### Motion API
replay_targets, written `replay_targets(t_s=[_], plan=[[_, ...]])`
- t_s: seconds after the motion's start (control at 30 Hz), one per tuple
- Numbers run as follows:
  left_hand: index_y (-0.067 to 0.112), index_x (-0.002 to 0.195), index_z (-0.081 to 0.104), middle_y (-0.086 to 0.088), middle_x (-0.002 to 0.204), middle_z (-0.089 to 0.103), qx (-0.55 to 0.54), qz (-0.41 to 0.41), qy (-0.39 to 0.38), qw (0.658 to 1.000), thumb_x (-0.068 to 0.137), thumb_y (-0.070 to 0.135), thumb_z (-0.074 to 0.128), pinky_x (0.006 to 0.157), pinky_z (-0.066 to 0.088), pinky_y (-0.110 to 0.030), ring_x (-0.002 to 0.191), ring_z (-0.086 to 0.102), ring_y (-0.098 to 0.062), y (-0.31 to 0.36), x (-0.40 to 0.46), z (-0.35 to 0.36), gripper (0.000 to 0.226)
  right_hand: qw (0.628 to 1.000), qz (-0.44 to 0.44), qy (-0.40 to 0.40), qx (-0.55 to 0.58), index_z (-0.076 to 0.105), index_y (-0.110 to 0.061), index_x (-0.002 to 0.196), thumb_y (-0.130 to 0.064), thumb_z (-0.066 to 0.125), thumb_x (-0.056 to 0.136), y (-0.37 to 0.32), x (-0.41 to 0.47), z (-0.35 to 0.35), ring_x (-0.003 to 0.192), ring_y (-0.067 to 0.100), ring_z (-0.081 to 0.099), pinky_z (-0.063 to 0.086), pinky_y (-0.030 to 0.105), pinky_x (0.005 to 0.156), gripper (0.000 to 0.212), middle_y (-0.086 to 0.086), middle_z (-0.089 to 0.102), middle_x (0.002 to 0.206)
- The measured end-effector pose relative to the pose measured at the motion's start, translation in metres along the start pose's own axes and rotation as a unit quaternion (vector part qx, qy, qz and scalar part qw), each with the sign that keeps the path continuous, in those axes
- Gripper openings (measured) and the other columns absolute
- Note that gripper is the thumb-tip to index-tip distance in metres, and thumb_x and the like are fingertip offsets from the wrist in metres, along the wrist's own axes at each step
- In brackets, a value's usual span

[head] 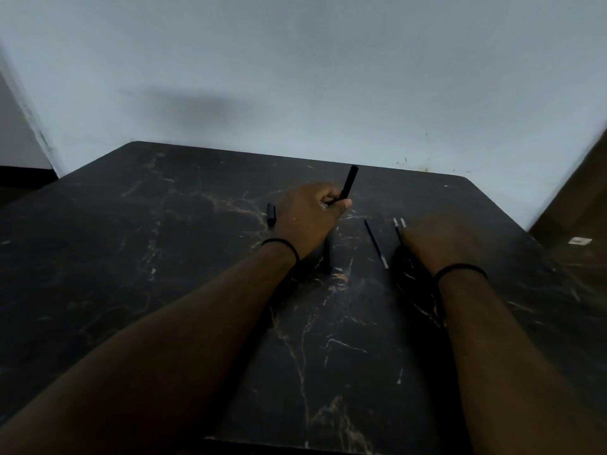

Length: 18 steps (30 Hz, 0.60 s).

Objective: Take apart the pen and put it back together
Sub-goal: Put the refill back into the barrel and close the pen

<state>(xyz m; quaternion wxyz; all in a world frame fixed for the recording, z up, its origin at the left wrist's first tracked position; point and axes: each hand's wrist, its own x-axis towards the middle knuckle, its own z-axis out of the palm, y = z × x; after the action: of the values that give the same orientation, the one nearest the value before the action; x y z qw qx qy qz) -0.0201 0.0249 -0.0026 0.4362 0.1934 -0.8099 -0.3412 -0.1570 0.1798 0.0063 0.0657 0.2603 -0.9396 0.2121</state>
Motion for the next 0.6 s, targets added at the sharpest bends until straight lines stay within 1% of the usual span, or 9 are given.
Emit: replay_targets(t_s=[0.1,0.2,0.23,0.33,0.4,0.43,0.47,0.53,0.6], plan=[[0.019,0.089,0.075,0.017,0.077,0.065,-0.004,0.006,0.0,1.0,0.085,0.028,0.074,0.072,0.055,-0.021,0.075,0.064,0.002,-0.001,0.001,0.0,0.011,1.0,-0.006,0.011,0.007,0.072,-0.012,0.097,-0.043,0.051,0.095,-0.002,-0.003,0.0,0.1,0.036,0.062,0.044,0.036,0.081,0.038,0.014,0.068,0.106],[0.022,0.09,0.074,0.022,0.076,0.064,-0.004,0.003,-0.007,1.0,0.085,0.03,0.073,0.074,0.055,-0.021,0.077,0.065,0.002,-0.002,0.001,0.001,0.009,1.0,-0.009,0.002,0.018,0.061,-0.012,0.071,-0.026,0.06,0.087,-0.005,-0.004,0.0,0.086,0.035,0.062,0.042,0.031,0.072,0.021,0.018,0.068,0.095],[0.023,0.09,0.074,0.024,0.075,0.062,-0.001,0.003,-0.007,1.0,0.085,0.031,0.074,0.073,0.055,-0.019,0.076,0.064,0.004,-0.003,0.001,0.001,0.009,1.0,-0.009,-0.004,0.012,0.059,-0.012,0.069,-0.023,0.061,0.085,-0.006,-0.004,0.0,0.085,0.036,0.062,0.042,0.031,0.071,0.02,0.019,0.068,0.095],[0.024,0.088,0.074,0.028,0.072,0.059,0.003,0.007,-0.002,1.0,0.084,0.032,0.074,0.07,0.052,-0.013,0.073,0.061,0.01,-0.004,0.002,0.002,0.008,1.0,-0.01,-0.009,0.005,0.067,-0.007,0.081,-0.019,0.063,0.083,-0.01,-0.005,0.001,0.092,0.038,0.063,0.042,0.031,0.072,0.013,0.02,0.067,0.1],[0.03,0.083,0.071,0.029,0.07,0.059,-0.001,0.005,-0.006,1.0,0.084,0.032,0.074,0.066,0.048,-0.006,0.07,0.06,0.014,-0.003,0.002,0.001,0.003,1.0,-0.01,-0.011,0.003,0.066,-0.008,0.08,-0.017,0.066,0.079,-0.012,-0.006,0.002,0.091,0.037,0.063,0.041,0.029,0.069,0.009,0.019,0.067,0.098],[0.033,0.081,0.069,0.029,0.069,0.059,0.0,0.002,-0.007,1.0,0.084,0.032,0.074,0.064,0.047,-0.005,0.07,0.059,0.015,-0.003,0.002,0.001,0.006,1.0,-0.01,-0.016,0.004,0.064,-0.009,0.078,-0.016,0.067,0.078,-0.013,-0.006,0.003,0.089,0.037,0.063,0.041,0.029,0.068,0.008,0.019,0.067,0.097],[0.034,0.08,0.067,0.028,0.069,0.059,0.0,0.0,-0.008,1.0,0.084,0.032,0.074,0.065,0.048,-0.006,0.07,0.06,0.013,-0.003,0.002,0.001,0.008,1.0,-0.009,-0.021,0.005,0.062,-0.01,0.075,-0.016,0.068,0.077,-0.013,-0.006,0.003,0.086,0.036,0.062,0.042,0.029,0.068,0.009,0.018,0.067,0.096],[0.032,0.082,0.069,0.026,0.071,0.061,0.003,0.0,-0.011,1.0,0.084,0.033,0.073,0.069,0.052,-0.015,0.073,0.062,0.007,-0.003,0.002,0.0,0.005,1.0,-0.013,-0.024,0.006,0.06,-0.011,0.072,-0.016,0.07,0.076,-0.015,-0.008,0.002,0.078,0.032,0.058,0.042,0.028,0.066,0.012,0.016,0.067,0.093],[0.029,0.085,0.071,0.024,0.073,0.062,0.005,0.002,-0.015,1.0,0.085,0.033,0.073,0.072,0.055,-0.021,0.076,0.064,0.003,-0.003,0.002,0.0,0.004,1.0,-0.018,-0.022,0.0,0.06,-0.013,0.074,-0.017,0.07,0.075,-0.015,-0.008,0.002,0.082,0.033,0.06,0.041,0.028,0.066,0.011,0.016,0.067,0.095]])
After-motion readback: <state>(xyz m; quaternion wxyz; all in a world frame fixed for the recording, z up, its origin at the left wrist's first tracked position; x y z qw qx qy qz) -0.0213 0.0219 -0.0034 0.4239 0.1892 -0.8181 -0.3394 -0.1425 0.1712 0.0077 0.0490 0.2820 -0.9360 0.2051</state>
